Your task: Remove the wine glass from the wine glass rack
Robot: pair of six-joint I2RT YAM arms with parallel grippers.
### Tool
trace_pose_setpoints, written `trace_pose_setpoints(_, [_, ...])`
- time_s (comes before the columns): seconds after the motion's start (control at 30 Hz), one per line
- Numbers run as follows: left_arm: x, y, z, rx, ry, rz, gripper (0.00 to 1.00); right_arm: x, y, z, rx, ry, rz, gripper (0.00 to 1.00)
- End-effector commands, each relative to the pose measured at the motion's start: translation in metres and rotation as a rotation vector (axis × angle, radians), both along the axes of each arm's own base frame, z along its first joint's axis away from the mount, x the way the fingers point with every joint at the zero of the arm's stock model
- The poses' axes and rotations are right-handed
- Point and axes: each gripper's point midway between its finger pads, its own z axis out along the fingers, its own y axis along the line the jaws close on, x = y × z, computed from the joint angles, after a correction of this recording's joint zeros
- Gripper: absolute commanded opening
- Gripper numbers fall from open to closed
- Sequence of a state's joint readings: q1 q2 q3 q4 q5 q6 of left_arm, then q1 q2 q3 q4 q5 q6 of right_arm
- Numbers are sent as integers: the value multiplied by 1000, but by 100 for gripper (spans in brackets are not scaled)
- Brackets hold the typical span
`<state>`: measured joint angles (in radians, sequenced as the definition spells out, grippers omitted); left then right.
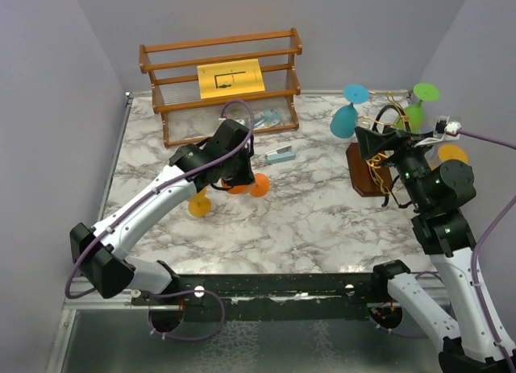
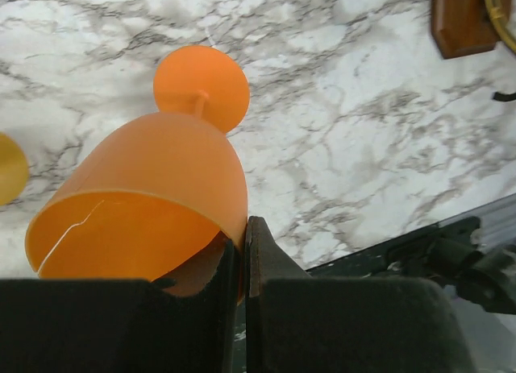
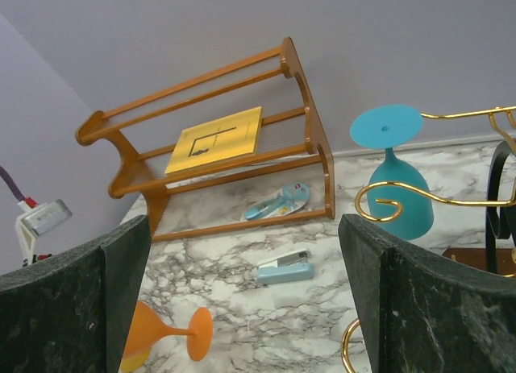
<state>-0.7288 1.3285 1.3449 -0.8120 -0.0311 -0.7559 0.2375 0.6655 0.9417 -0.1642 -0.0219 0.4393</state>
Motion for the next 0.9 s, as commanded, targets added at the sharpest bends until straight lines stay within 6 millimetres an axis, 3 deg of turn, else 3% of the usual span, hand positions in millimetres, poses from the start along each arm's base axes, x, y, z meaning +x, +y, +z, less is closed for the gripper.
trace_pose_setpoints(0.0, [-11, 28, -15, 206, 60, -44, 0, -5, -7, 12, -10, -54, -33, 99])
trace_pose_setpoints(0.27, [-9, 41, -26, 347, 107, -61, 0, -9, -7, 8, -14, -51, -26, 99])
trace_pose_setpoints(0.87, [-1, 46, -47, 502, 149, -177, 0, -20, -13, 13, -14, -47, -46, 99])
